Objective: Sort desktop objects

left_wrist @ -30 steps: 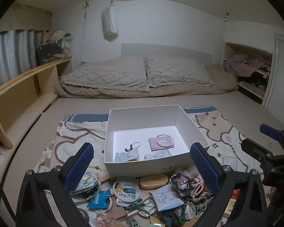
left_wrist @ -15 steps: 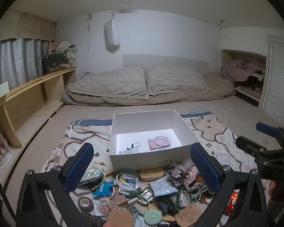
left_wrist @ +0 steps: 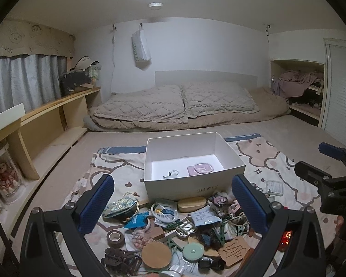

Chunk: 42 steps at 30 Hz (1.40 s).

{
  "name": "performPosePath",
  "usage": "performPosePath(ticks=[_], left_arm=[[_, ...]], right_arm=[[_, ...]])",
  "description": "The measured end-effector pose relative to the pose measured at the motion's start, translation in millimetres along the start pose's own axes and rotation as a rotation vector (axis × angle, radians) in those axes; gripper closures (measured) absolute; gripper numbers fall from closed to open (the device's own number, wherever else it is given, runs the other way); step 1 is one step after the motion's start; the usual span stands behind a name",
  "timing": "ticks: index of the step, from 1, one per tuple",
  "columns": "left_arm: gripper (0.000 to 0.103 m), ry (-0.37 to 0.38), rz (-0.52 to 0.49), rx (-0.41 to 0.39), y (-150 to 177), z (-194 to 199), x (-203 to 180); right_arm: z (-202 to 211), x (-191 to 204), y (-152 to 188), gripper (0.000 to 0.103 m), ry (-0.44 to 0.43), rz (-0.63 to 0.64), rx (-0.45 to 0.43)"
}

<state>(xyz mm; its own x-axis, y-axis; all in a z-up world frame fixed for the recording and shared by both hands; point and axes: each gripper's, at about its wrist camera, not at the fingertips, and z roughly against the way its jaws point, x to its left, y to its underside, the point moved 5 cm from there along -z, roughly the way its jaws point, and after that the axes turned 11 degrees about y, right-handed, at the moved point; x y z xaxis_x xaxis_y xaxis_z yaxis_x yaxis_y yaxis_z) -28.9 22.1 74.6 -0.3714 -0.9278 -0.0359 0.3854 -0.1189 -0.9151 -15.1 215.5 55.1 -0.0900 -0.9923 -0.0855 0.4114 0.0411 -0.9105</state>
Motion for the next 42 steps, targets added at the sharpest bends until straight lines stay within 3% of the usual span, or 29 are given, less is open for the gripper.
performPosePath(ticks=[42], left_arm=[[0.000,-0.006,0.021,0.038,20,7,3]], right_arm=[[11,0,16,0.000,-0.005,0.002,0.028]])
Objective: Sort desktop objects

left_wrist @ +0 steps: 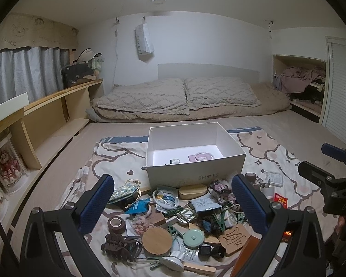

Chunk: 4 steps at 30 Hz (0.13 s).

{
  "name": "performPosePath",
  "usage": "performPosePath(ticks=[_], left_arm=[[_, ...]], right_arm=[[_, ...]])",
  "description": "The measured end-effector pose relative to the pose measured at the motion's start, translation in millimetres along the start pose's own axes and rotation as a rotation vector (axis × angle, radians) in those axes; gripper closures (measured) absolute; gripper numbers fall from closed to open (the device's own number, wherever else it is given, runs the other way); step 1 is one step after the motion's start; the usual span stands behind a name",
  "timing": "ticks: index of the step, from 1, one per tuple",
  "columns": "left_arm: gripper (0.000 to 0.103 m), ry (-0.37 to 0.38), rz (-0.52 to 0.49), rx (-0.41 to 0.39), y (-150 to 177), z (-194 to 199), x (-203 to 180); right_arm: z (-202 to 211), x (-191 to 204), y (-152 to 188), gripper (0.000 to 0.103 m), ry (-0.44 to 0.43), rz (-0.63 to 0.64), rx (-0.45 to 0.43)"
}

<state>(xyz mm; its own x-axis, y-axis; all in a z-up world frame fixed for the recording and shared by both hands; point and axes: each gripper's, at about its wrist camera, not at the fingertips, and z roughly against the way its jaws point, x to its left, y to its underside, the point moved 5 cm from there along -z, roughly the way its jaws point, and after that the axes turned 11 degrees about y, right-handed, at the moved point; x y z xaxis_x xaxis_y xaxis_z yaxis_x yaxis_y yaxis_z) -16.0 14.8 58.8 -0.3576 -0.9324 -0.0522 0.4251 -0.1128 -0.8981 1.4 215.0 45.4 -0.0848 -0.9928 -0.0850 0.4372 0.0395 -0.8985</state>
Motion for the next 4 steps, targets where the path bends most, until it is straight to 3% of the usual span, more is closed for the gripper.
performPosePath(ticks=[4], left_arm=[[0.000,-0.001,-0.001,0.006,1.5,-1.3,-1.4]], right_arm=[[-0.2,-0.4,0.3,0.000,-0.001,-0.001,0.000]])
